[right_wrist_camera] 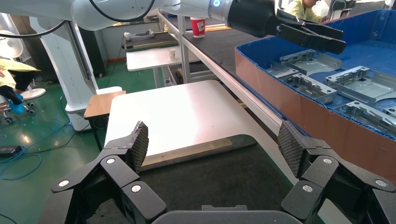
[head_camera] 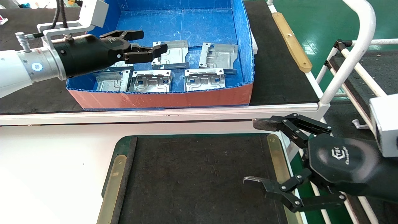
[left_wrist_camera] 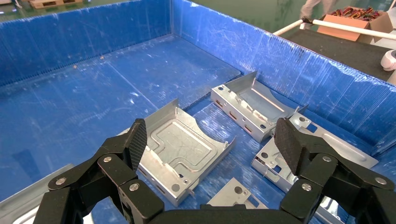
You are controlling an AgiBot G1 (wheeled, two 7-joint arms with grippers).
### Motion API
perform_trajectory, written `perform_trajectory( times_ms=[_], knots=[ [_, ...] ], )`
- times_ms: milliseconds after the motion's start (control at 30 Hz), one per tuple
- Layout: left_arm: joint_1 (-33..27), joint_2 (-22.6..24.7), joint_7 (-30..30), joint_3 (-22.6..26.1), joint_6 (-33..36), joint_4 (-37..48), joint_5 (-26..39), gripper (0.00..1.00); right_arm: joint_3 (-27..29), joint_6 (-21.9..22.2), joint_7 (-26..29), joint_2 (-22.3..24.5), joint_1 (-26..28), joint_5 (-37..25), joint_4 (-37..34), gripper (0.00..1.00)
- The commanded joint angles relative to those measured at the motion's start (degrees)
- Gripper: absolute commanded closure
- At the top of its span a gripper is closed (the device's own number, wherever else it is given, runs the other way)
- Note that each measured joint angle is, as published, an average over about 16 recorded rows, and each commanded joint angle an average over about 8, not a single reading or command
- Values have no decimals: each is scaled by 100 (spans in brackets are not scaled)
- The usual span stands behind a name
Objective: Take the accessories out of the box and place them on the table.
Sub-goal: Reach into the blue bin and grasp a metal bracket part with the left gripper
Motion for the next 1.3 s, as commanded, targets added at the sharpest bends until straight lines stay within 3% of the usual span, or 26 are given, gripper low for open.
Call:
perform_trajectory(
  times_ms=[33, 967, 1300],
  knots=[
    [-42, 53, -33, 19, -39, 81, 29, 0, 0, 0, 0, 0, 0, 0, 0, 0],
    [-380, 801, -1367, 709, -1577, 616, 1260, 0, 0, 0, 0, 0, 0, 0, 0, 0],
    [-316, 1043, -1501, 816, -1945, 818, 1449, 0, 0, 0, 0, 0, 0, 0, 0, 0]
  ],
)
